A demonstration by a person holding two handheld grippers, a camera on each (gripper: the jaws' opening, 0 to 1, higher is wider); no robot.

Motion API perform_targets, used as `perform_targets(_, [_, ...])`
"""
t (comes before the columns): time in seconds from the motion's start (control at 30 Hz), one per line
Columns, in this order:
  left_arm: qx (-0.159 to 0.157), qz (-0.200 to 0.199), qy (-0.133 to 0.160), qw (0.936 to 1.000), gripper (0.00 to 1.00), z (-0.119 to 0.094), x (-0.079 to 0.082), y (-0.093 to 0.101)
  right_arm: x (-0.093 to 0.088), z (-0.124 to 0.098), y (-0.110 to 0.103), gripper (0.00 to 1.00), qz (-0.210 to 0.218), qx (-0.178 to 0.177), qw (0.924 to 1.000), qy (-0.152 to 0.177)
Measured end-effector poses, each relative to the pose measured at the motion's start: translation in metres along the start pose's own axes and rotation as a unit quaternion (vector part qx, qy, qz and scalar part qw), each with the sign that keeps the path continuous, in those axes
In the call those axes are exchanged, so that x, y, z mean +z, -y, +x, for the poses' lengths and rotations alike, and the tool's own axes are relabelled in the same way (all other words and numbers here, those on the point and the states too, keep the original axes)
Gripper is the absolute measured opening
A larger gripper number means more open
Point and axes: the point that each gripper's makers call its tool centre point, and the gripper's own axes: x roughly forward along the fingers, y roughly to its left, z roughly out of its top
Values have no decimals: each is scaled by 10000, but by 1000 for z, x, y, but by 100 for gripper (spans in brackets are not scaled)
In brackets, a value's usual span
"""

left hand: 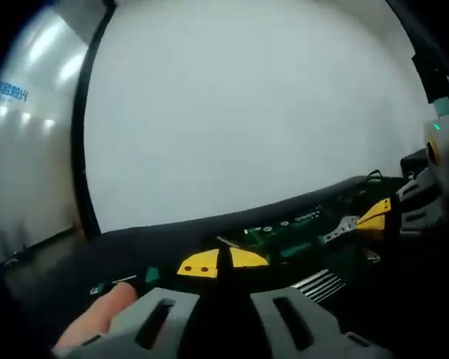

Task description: Pick up the tools and put them into their designated positions in the toolbox.

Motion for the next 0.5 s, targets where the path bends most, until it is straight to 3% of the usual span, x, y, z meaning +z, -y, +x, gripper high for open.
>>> perform_targets(0.03, [-36,35,34,10000,6,0,2,2,1,4,0,0,171,170,9996,-167])
perform_targets(0.1, [-68,145,80,9998,5,0,3,6,14,12,-19,0,-461,565,9973,41])
perform_targets(0.17, [-286,282,66,9992,5,1,4,17,13,16,-41,0,-780,810,9937,-16])
perform_targets(0.23, [-545,937,210,9939,4,2,12,36,8,21,-45,0,-1093,726,9913,-88])
perform_targets(0.27, [-824,1131,304,9897,4,2,15,52,0,22,-42,0,-1109,643,9915,-243])
perform_targets(0.3, [-1131,1093,187,9874,4,3,11,68,-7,24,-39,0,-1007,597,9926,-330])
perform_targets(0.33, [-1279,1215,-159,9842,4,4,1,78,-2,18,-34,0,-955,603,9935,-159])
perform_targets(0.37, [-1249,1343,-430,9821,4,6,-6,81,-1,13,-30,0,-837,516,9950,-152])
perform_targets(0.43, [-1129,1846,-420,9754,3,11,-6,85,1,15,-30,0,-891,511,9946,-174])
perform_targets(0.5, [-1453,1254,-442,9804,3,11,-2,106,-3,14,-17,0,-1085,211,9935,-280])
